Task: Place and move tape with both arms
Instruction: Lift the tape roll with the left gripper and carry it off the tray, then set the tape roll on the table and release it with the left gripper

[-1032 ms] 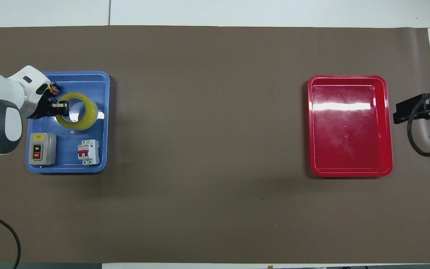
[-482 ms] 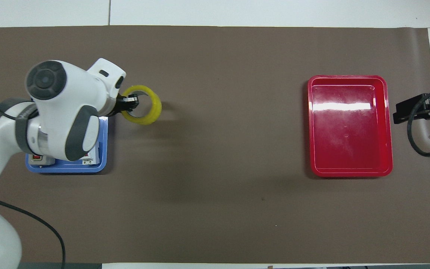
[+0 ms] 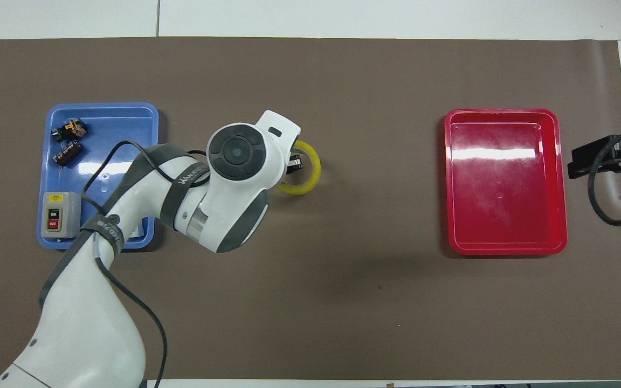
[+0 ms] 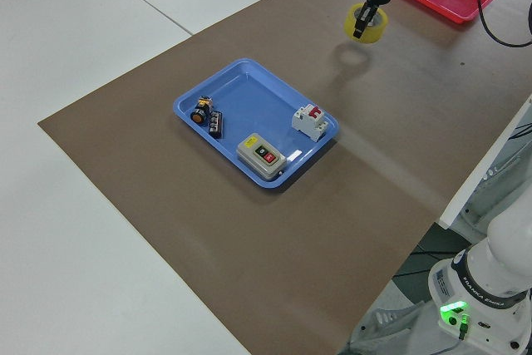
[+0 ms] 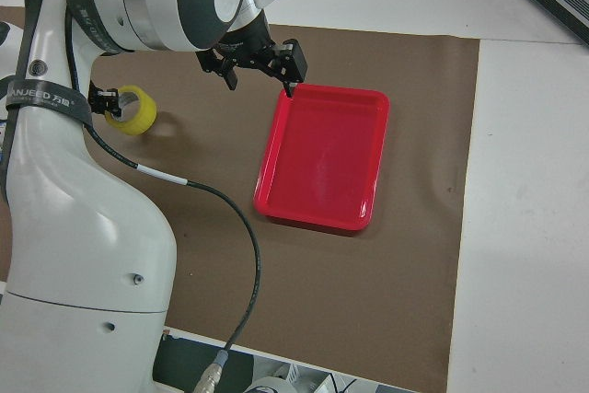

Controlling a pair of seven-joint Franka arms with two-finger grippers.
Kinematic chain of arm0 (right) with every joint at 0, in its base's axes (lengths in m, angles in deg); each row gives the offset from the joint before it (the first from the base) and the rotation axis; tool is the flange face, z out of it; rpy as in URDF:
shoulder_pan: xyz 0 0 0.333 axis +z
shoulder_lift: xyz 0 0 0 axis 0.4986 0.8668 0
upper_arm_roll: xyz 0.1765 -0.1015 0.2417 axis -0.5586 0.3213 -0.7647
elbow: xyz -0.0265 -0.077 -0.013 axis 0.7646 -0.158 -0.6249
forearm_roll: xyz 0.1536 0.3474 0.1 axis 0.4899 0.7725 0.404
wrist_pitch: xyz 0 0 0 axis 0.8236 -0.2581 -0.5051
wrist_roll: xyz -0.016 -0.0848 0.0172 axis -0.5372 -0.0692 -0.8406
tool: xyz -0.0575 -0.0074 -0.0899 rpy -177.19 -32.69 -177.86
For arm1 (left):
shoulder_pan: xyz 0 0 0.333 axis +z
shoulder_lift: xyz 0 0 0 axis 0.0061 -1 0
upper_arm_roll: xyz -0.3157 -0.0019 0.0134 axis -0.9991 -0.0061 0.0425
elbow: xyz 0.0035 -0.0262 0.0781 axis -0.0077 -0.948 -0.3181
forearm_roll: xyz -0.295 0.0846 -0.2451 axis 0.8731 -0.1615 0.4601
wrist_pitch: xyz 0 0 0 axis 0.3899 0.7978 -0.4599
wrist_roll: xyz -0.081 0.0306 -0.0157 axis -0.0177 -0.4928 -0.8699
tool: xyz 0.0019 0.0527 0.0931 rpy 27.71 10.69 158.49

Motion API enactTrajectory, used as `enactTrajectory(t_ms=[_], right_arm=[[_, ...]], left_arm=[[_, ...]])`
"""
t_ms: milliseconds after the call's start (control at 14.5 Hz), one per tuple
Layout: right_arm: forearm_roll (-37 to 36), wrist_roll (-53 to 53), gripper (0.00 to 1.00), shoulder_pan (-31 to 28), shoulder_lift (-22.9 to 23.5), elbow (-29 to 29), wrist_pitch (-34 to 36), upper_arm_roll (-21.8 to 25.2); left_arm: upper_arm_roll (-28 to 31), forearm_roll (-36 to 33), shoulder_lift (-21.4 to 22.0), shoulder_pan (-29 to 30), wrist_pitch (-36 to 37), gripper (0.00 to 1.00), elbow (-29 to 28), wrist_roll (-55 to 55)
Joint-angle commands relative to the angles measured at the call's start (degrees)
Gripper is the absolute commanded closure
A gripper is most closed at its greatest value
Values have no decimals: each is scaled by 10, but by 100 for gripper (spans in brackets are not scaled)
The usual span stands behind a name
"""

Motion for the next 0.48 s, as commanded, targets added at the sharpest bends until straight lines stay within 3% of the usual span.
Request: enactTrajectory(t_ms=[0, 413], right_arm=[[3, 1, 0, -5, 1, -3, 6, -5], [4, 1, 0, -5, 1, -3, 6, -5]], left_arm=[[10, -21, -29, -39, 15, 100, 35, 24], [8, -24, -45, -55, 0, 100, 27, 23]])
